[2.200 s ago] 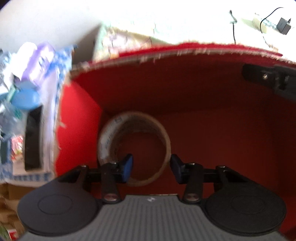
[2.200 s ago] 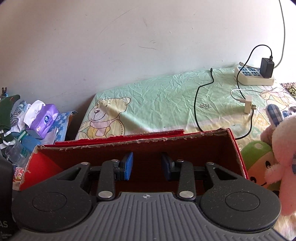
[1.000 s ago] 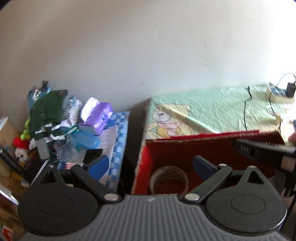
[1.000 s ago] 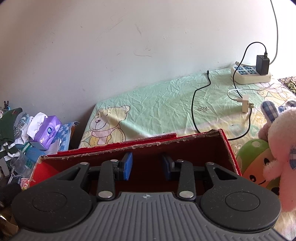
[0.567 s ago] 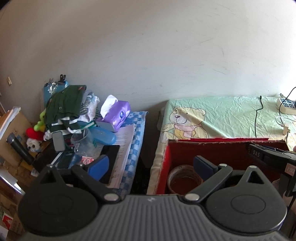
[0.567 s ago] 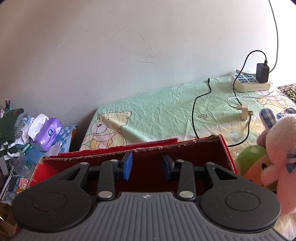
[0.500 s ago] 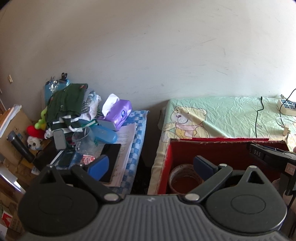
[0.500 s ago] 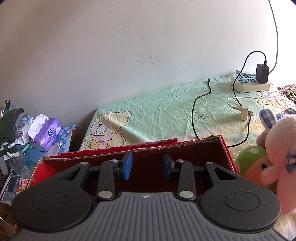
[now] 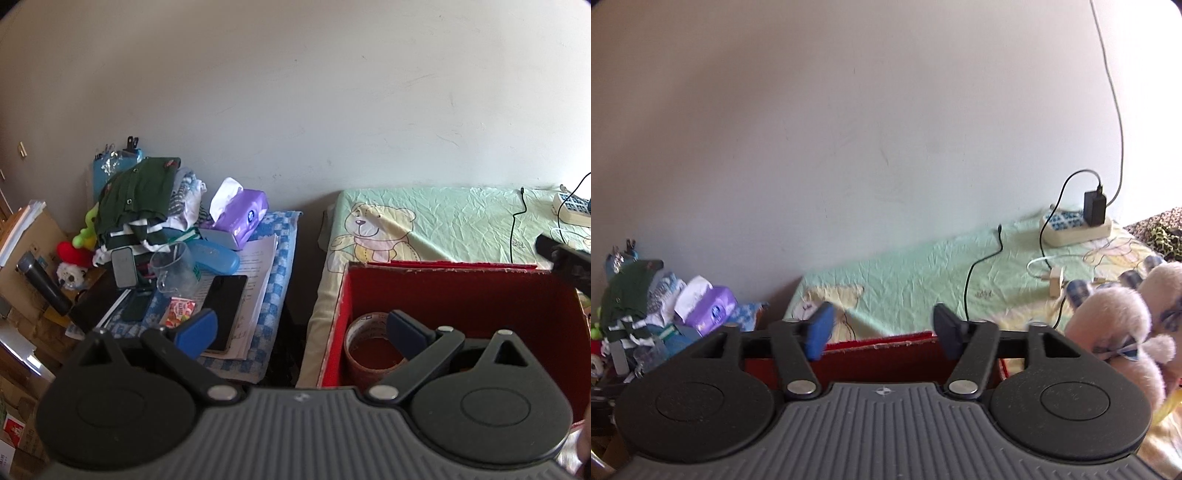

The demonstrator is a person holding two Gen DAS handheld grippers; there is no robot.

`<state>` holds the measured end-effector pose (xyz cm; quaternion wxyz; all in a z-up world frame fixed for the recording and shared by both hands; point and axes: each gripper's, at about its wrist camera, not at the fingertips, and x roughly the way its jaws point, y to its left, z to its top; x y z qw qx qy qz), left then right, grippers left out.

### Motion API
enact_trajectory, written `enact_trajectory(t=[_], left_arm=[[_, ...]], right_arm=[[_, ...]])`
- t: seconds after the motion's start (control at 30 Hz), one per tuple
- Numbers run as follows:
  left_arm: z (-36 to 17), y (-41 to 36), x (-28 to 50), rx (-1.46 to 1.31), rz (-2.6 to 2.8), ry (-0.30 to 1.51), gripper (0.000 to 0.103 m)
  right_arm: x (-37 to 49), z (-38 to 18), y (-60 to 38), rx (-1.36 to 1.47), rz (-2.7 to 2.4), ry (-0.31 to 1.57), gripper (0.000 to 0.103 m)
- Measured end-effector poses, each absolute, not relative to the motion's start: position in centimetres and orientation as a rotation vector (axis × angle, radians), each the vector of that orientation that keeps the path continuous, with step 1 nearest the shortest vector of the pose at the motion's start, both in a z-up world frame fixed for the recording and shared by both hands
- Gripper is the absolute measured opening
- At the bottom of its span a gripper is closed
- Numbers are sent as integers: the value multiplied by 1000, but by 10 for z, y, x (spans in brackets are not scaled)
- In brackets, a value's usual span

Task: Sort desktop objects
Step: 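Withdraw the right gripper from the box toward the pine cone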

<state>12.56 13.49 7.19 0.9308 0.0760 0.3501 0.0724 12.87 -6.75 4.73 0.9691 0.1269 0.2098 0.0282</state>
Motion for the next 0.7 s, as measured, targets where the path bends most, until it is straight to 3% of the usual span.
enact_trajectory(t=[0.1, 0.23, 0.5, 0.7], left_arm=[[71, 131, 123, 161, 146, 722, 99], [69, 122, 118, 160, 127, 733, 99], [61, 105, 87, 79, 66, 743, 100], [49, 97, 49, -16, -17, 740, 100]], right_arm=[[111, 53, -70, 232, 66, 399, 67], [91, 54, -76, 209, 109, 386, 83], [48, 54, -99, 186, 142, 339, 85], [27, 44, -132, 245, 232, 457, 85]])
